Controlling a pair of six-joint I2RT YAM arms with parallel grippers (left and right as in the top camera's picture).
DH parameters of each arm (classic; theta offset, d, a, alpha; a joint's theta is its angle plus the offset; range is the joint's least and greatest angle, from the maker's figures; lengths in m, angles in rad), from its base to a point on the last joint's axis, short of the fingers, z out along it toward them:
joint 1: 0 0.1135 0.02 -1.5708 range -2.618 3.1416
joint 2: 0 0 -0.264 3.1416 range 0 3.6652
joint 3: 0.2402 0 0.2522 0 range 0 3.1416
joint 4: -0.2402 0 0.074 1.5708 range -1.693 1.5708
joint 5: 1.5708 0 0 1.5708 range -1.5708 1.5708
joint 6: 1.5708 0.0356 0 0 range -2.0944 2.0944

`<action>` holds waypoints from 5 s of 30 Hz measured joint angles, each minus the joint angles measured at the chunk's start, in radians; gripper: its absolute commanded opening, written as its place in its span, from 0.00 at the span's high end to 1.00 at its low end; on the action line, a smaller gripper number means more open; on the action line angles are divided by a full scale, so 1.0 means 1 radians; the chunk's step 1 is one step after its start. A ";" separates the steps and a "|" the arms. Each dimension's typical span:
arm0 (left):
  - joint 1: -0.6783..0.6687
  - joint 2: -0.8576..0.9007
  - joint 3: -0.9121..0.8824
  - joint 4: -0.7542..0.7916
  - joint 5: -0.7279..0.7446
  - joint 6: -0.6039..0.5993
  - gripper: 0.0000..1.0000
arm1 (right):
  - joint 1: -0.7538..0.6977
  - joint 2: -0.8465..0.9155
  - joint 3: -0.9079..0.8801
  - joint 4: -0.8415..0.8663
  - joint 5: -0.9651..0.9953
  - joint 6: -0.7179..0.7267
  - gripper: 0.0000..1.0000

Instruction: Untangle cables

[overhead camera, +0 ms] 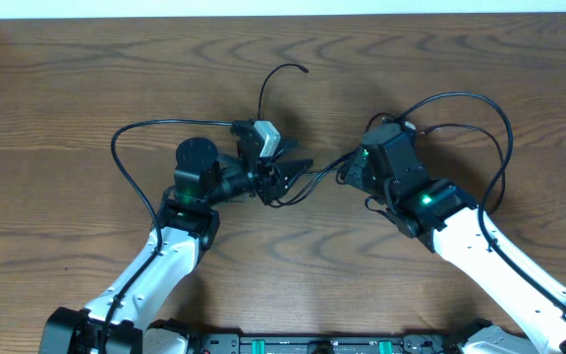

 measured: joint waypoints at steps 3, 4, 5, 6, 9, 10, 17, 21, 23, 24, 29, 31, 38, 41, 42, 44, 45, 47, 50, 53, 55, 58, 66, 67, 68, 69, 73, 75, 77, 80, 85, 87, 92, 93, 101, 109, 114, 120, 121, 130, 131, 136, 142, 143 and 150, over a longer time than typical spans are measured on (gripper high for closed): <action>0.000 0.000 0.000 -0.006 0.043 0.000 0.38 | 0.000 0.000 0.000 0.037 0.040 -0.064 0.99; 0.000 0.000 0.000 -0.009 0.055 0.000 0.35 | 0.000 0.000 0.000 0.057 0.047 -0.080 0.99; 0.000 0.000 0.000 -0.015 0.069 -0.006 0.30 | 0.000 0.000 0.000 0.083 0.054 -0.098 0.99; -0.001 0.000 0.000 -0.019 0.083 -0.006 0.29 | 0.000 0.000 0.000 0.107 0.059 -0.114 0.99; -0.012 0.000 0.000 -0.027 0.113 -0.004 0.28 | 0.000 0.000 0.000 0.179 0.062 -0.161 0.99; -0.021 0.000 0.000 -0.026 0.120 -0.004 0.28 | 0.000 0.000 0.000 0.200 0.060 -0.180 0.99; -0.058 0.000 0.000 -0.027 0.140 -0.003 0.28 | 0.000 0.000 0.000 0.229 0.042 -0.249 0.99; -0.058 0.000 0.000 -0.026 0.138 -0.003 0.28 | 0.005 0.000 0.000 0.229 0.011 -0.271 0.99; -0.058 0.000 0.000 -0.026 0.138 -0.003 0.48 | 0.013 0.000 0.000 0.229 0.005 -0.284 0.99; -0.058 0.000 0.000 -0.027 0.137 -0.004 0.55 | 0.022 0.000 0.000 0.229 0.003 -0.290 0.99; -0.058 0.000 0.000 -0.027 0.133 -0.003 0.64 | 0.046 0.000 0.000 0.230 -0.007 -0.305 0.99; -0.058 0.000 0.000 -0.027 0.129 -0.001 0.67 | 0.051 0.000 0.000 0.230 -0.010 -0.308 0.99; -0.058 0.000 0.000 -0.027 0.108 -0.003 0.67 | 0.055 0.000 0.000 0.233 -0.014 -0.311 0.99; -0.058 0.000 0.000 -0.027 0.105 -0.003 0.67 | 0.055 0.000 0.000 0.235 -0.019 -0.311 0.99; -0.058 0.000 0.000 -0.027 0.105 -0.003 0.67 | 0.055 0.000 0.000 0.235 -0.020 -0.311 0.99; -0.058 0.000 0.000 -0.027 0.105 -0.003 0.69 | 0.055 0.000 0.000 0.237 -0.023 -0.311 0.99; -0.058 0.000 0.000 -0.027 0.105 -0.004 0.75 | 0.055 0.000 0.000 0.237 -0.023 -0.311 0.99; -0.058 0.000 0.000 -0.027 0.104 -0.005 0.92 | 0.055 0.000 0.000 0.238 -0.023 -0.311 0.99; -0.058 0.000 0.000 -0.029 0.094 -0.004 0.92 | 0.055 0.000 0.000 0.237 -0.026 -0.311 0.99; -0.058 0.000 0.000 -0.030 0.089 -0.004 0.92 | 0.055 0.000 0.000 0.237 -0.026 -0.311 0.99; -0.058 0.000 0.000 -0.030 0.089 -0.004 0.92 | 0.055 0.000 0.000 0.237 -0.026 -0.311 0.99; -0.058 0.000 0.000 -0.030 0.089 -0.004 0.93 | 0.055 0.000 0.000 0.235 -0.026 -0.311 0.99; -0.058 0.000 0.000 -0.030 0.011 -0.003 0.93 | 0.055 0.000 0.000 0.150 -0.018 -0.312 0.99; -0.058 0.000 0.000 -0.030 -0.011 -0.004 0.93 | 0.055 0.000 0.000 0.127 -0.014 -0.312 0.99; -0.058 0.000 0.000 -0.030 -0.034 -0.004 0.93 | 0.055 0.000 0.000 0.113 -0.012 -0.312 0.99; -0.058 0.000 0.000 -0.030 -0.056 -0.003 0.92 | 0.055 0.000 0.000 0.095 -0.010 -0.312 0.99; -0.060 0.000 0.000 -0.030 -0.161 -0.003 0.93 | 0.055 0.000 0.000 0.043 -0.011 -0.315 0.99; -0.061 0.000 0.000 -0.033 -0.210 -0.003 0.92 | 0.055 0.000 0.000 0.029 -0.011 -0.320 0.99; -0.062 0.000 0.000 -0.043 -0.256 -0.003 0.93 | 0.055 0.000 0.000 0.018 -0.011 -0.325 0.99; -0.063 0.000 0.000 -0.082 -0.332 -0.003 0.93 | 0.055 0.000 0.000 0.016 -0.011 -0.330 0.99; -0.032 0.000 0.000 -0.164 -0.419 -0.003 0.92 | 0.055 0.000 0.000 0.016 -0.016 -0.333 0.99; -0.002 0.000 0.000 -0.194 -0.436 -0.003 0.93 | 0.055 0.000 0.000 0.017 -0.021 -0.334 0.99; 0.070 0.000 0.000 -0.224 -0.437 -0.024 0.93 | 0.068 0.000 0.000 0.021 -0.032 -0.334 0.99; 0.084 0.000 0.000 -0.228 -0.438 -0.033 0.93 | 0.069 0.000 0.000 0.020 -0.032 -0.334 0.99; 0.168 0.000 0.000 -0.267 -0.448 -0.086 0.93 | 0.068 0.000 0.000 0.019 -0.024 -0.334 0.99; 0.206 0.000 0.000 -0.280 -0.494 -0.102 0.92 | 0.068 0.001 0.000 0.015 0.016 -0.313 0.99; 0.205 0.000 0.000 -0.307 -0.501 -0.105 0.93 | 0.068 0.001 0.000 0.016 0.043 -0.241 0.99; 0.205 0.000 0.000 -0.315 -0.502 -0.106 0.93 | 0.068 0.001 0.000 0.012 0.058 -0.214 0.99; 0.205 0.000 0.000 -0.315 -0.502 -0.106 0.93 | 0.068 0.001 0.000 0.012 0.058 -0.213 0.99; 0.206 0.000 0.000 -0.333 -0.518 -0.106 0.92 | 0.068 0.001 0.000 0.001 0.066 -0.198 0.48; 0.208 0.000 0.000 -0.339 -0.521 -0.106 0.92 | 0.068 0.001 0.000 -0.002 0.069 -0.201 0.40; 0.211 0.000 0.000 -0.353 -0.536 -0.106 0.93 | 0.068 0.001 0.000 -0.008 0.079 -0.198 0.27; 0.211 0.000 0.000 -0.399 -0.542 -0.108 0.92 | 0.068 0.001 0.000 -0.008 0.079 -0.196 0.25; 0.211 0.000 0.000 -0.412 -0.543 -0.108 0.93 | 0.068 0.001 0.000 -0.008 0.080 -0.196 0.24; 0.211 0.000 0.000 -0.505 -0.546 -0.108 0.83 | 0.068 0.002 0.000 -0.010 0.080 -0.196 0.22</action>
